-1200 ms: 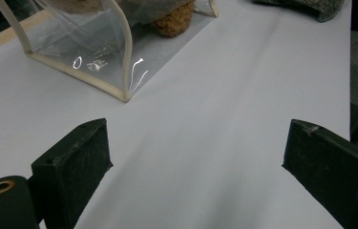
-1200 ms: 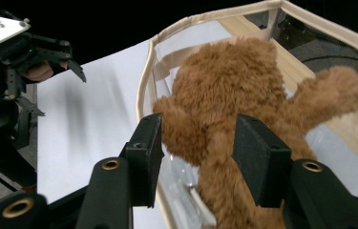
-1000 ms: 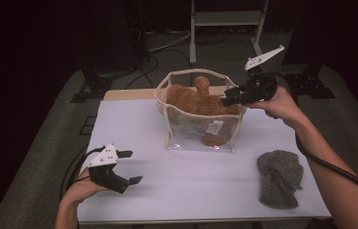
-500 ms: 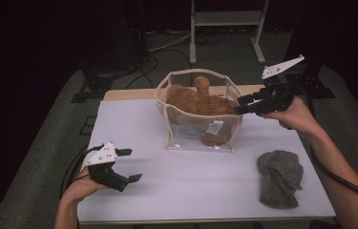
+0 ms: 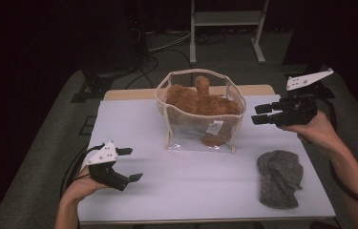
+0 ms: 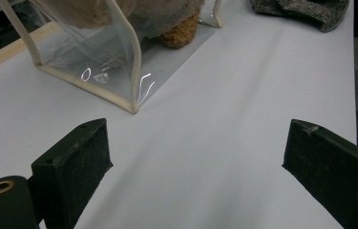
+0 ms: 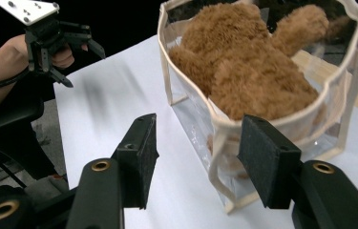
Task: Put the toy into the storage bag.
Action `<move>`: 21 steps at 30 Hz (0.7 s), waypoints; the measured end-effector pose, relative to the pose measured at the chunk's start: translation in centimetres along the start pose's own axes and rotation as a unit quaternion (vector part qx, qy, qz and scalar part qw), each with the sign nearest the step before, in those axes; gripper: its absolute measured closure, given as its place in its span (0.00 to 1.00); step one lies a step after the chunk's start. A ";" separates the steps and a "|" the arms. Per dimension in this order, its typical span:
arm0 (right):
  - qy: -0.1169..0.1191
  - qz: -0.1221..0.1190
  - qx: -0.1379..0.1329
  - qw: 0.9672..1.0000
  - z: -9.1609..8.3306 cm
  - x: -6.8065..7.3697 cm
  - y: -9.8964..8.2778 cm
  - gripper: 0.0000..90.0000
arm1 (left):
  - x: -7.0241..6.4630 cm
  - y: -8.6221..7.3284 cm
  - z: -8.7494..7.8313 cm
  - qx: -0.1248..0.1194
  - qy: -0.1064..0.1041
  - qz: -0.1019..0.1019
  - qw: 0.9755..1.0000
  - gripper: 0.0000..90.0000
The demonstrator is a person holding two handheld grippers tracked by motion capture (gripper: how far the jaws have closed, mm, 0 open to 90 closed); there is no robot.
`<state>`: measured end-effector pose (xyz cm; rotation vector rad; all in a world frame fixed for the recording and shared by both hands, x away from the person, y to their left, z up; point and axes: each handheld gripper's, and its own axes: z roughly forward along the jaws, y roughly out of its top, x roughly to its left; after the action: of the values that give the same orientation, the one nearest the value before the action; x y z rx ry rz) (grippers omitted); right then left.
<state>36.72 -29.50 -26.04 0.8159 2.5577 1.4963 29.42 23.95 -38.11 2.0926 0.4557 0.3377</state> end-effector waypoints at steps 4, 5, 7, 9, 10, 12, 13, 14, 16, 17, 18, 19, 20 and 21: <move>-0.002 0.011 -0.008 1.000 -0.2 -0.4 -1.6 0.51 | 0.0 -0.1 0.0 0.002 0.001 0.001 1.000 0.09; -0.002 0.015 -0.009 1.000 -0.2 -0.5 -1.9 0.51 | 0.0 -0.1 0.0 0.000 0.000 -0.002 1.000 0.09; -0.001 0.026 -0.008 1.000 -0.2 -0.7 -2.7 0.50 | 0.0 -0.2 0.0 0.001 0.001 -0.002 1.000 0.09; -0.001 0.033 -0.008 0.999 -0.2 -1.0 -3.5 0.50 | 0.0 -0.2 0.0 0.000 0.001 -0.003 1.000 0.09; -0.001 0.035 -0.007 0.999 -0.1 -1.1 -3.7 0.50 | 0.1 -0.2 0.0 0.000 0.002 -0.002 1.000 0.09; -0.003 0.039 -0.004 0.999 -0.1 -1.2 -4.4 0.49 | 0.1 -0.2 -0.1 0.000 0.003 -0.002 1.000 0.09; -0.003 0.041 -0.003 0.999 0.0 -1.3 -4.6 0.49 | 0.1 -0.2 -0.1 0.001 0.004 -0.002 1.000 0.09; -0.002 0.044 -0.004 0.999 0.0 -1.3 -5.0 0.49 | 0.1 -0.2 -0.1 0.001 0.004 -0.002 1.000 0.09; -0.004 0.048 -0.002 0.999 0.0 -1.4 -5.5 0.48 | 0.1 -0.3 -0.1 0.000 0.004 -0.003 1.000 0.09; -0.004 0.049 -0.001 0.999 0.0 -1.5 -5.8 0.48 | 0.1 -0.3 -0.1 0.001 0.004 -0.002 1.000 0.09; -0.005 0.052 0.001 0.999 0.0 -1.5 -6.1 0.48 | 0.1 -0.3 -0.1 0.002 0.004 -0.002 1.000 0.09; -0.004 0.055 0.002 0.998 0.0 -1.5 -6.4 0.48 | 0.2 -0.3 -0.1 0.003 0.005 -0.002 1.000 0.09; -0.004 0.057 0.002 0.998 0.1 -1.6 -6.7 0.47 | 0.1 -0.3 -0.1 0.003 0.005 -0.002 1.000 0.09; -0.004 0.059 0.003 0.998 0.1 -1.6 -6.9 0.47 | 0.1 -0.3 0.0 0.004 0.004 -0.002 1.000 0.09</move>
<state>35.32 -32.86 -32.09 0.9870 2.5499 1.5127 29.44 24.17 -38.32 2.0986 0.4657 0.3425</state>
